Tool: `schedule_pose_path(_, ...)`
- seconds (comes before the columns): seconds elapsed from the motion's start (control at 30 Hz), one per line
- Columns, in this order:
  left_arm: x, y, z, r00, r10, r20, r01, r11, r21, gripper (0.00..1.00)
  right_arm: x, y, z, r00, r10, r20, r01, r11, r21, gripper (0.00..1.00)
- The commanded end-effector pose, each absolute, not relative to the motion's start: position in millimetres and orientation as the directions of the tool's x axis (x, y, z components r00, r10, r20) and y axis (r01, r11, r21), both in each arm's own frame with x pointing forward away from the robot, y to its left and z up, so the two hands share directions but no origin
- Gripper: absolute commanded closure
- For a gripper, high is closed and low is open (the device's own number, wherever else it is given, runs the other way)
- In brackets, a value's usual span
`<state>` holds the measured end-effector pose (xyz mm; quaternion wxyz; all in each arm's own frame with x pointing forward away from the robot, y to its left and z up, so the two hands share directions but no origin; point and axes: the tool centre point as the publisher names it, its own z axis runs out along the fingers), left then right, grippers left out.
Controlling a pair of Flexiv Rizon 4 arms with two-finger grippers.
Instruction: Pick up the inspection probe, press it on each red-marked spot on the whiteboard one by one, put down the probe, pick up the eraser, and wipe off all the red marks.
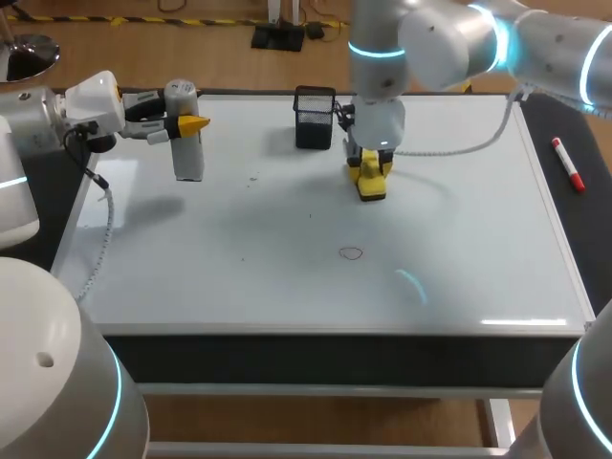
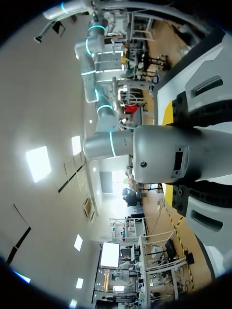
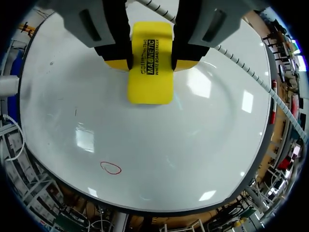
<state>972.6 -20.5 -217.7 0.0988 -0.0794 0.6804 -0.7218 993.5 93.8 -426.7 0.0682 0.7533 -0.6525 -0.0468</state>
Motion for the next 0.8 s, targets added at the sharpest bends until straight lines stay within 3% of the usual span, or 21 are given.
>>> schedule_pose_path(0.03, 973, -21, -218, -0.968, -0.251, -0.022, 0.038, -0.057, -0.998, 1.0, 999, 74, -436, 0.134, -0.991, 0.014, -0.979, -0.13, 0.16, 1.0)
schedule_pose_path(0.5, 973, -21, -218, -0.968, -0.251, -0.022, 0.038, -0.057, -0.998, 1.0, 1019, 35, -412, 0.056, -0.998, 0.016, -0.99, -0.054, 0.13, 1.0)
schedule_pose_path(0.8, 973, -21, -218, -0.968, -0.251, -0.022, 0.038, -0.057, -0.998, 1.0, 1051, -17, -371, 0.042, -0.999, 0.013, -0.99, -0.04, 0.136, 1.0)
